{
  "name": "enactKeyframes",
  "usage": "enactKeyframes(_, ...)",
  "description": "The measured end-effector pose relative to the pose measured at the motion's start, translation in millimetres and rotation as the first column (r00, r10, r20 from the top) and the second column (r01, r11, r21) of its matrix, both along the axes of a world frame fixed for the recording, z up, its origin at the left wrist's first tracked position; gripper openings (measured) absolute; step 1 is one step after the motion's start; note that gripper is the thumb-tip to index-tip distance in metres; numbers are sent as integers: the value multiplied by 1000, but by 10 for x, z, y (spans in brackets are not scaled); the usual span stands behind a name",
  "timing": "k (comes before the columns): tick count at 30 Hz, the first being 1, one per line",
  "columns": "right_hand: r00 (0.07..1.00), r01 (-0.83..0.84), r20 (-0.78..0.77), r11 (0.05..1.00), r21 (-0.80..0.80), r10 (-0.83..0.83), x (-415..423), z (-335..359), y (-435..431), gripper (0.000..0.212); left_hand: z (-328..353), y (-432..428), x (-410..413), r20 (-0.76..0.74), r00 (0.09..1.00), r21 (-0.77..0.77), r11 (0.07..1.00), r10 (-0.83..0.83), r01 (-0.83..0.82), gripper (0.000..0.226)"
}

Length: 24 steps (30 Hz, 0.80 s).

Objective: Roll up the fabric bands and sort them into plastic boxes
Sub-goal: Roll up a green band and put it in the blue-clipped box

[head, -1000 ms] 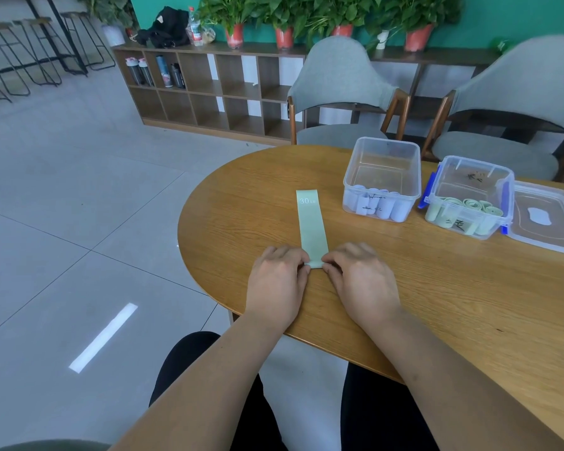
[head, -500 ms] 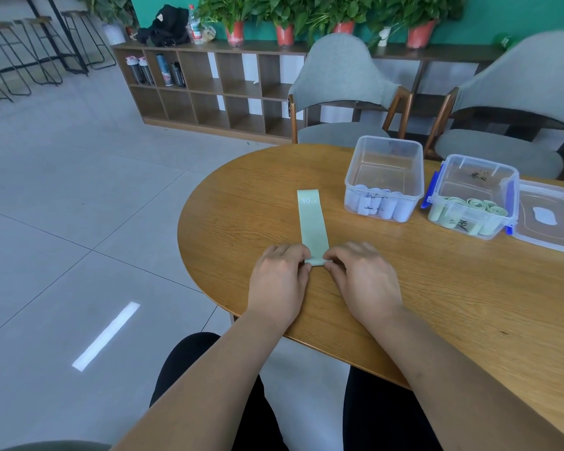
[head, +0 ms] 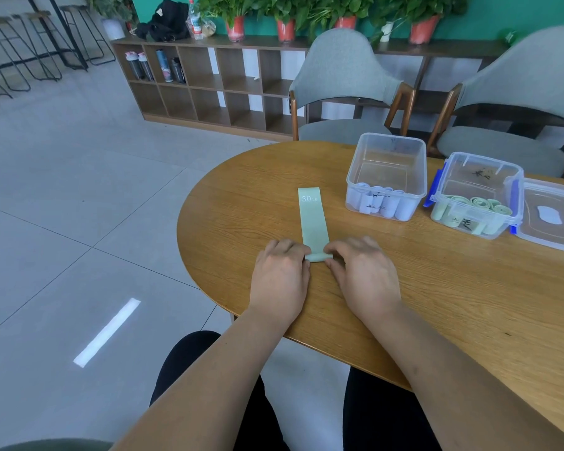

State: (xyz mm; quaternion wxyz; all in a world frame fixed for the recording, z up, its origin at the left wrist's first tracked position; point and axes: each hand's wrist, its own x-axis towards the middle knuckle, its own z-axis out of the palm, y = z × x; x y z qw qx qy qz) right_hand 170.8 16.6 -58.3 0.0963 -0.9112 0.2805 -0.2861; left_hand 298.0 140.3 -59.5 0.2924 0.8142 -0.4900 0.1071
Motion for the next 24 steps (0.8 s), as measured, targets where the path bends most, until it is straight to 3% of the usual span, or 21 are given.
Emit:
enactKeyframes(5, 1000, 8, -13, 999, -49, -9, 24, -6, -9, 11, 7, 4, 4, -46, 999, -29, 1000, -2, 1, 22)
enactKeyframes(14, 999, 20, -38, 998, -59, -22, 71, -45, -21, 25, 14, -58, 23, -67, 998, -40, 999, 15, -17, 19)
enactKeyframes(24, 1000, 1, -2, 999, -42, -1, 18, -23, -8, 14, 19, 6, 6, -72, 997, -79, 997, -23, 18, 13)
